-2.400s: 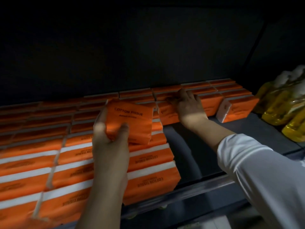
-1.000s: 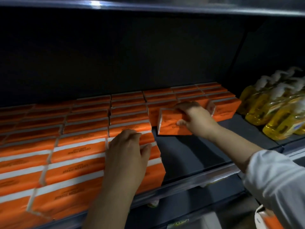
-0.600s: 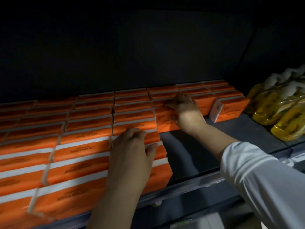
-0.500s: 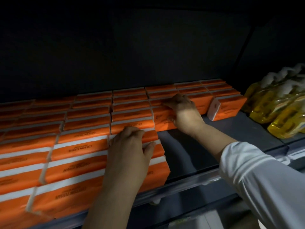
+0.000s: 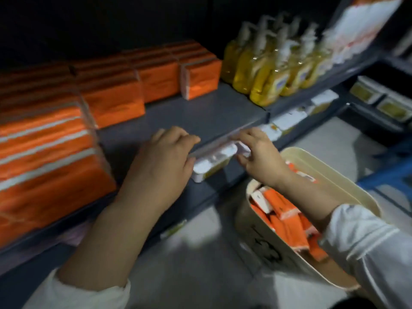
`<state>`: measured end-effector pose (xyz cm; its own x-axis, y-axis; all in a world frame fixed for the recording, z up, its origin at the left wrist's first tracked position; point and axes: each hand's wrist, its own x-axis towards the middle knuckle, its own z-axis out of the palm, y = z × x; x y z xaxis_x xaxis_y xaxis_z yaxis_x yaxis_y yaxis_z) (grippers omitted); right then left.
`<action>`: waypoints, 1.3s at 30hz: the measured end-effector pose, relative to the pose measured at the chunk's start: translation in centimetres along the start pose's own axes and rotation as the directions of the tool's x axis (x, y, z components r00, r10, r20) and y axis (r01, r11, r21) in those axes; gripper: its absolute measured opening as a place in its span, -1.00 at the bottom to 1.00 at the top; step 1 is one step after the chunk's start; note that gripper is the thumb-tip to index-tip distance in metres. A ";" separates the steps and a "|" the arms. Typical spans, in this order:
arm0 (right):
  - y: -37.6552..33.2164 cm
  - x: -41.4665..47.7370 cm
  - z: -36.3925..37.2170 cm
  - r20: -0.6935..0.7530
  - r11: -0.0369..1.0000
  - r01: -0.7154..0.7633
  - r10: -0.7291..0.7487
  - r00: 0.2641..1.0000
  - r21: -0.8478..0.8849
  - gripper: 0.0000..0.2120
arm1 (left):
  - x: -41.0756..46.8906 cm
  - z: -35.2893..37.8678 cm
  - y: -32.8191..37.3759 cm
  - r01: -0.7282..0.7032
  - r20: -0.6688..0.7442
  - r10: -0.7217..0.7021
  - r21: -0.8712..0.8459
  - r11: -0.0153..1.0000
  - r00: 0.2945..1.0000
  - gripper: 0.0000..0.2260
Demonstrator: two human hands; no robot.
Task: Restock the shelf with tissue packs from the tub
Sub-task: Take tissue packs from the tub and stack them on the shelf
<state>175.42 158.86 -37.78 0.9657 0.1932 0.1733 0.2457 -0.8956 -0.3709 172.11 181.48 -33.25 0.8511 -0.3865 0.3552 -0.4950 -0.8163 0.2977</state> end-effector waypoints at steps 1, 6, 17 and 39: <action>1.4 -1.7 -0.2 0.008 0.998 -0.053 0.053 0.999 0.016 -0.57 | 0.1 1.1 1.1 -0.041 0.058 0.042 -0.005 0.999 0.997 -0.70; 7.1 -8.0 -0.3 0.048 0.956 -0.287 0.285 0.957 0.059 -0.59 | 0.6 6.2 6.7 -0.121 0.249 0.123 -0.023 0.992 0.961 -0.74; 17.5 -14.8 0.0 0.245 0.689 -0.711 0.671 0.700 0.141 -0.58 | 1.2 14.5 12.0 -0.103 0.497 0.134 -0.089 0.991 0.857 -0.69; 26.3 -9.9 7.6 0.273 0.020 -0.742 0.923 0.272 0.671 -0.58 | 3.4 18.4 11.0 0.084 0.510 0.030 -0.200 0.976 0.859 -0.67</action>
<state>172.90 136.43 -56.15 0.5126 -0.6640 -0.5444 -0.6552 0.1073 -0.7478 172.80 163.25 -45.05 0.8058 -0.5760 -0.1378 -0.4463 -0.7435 0.4980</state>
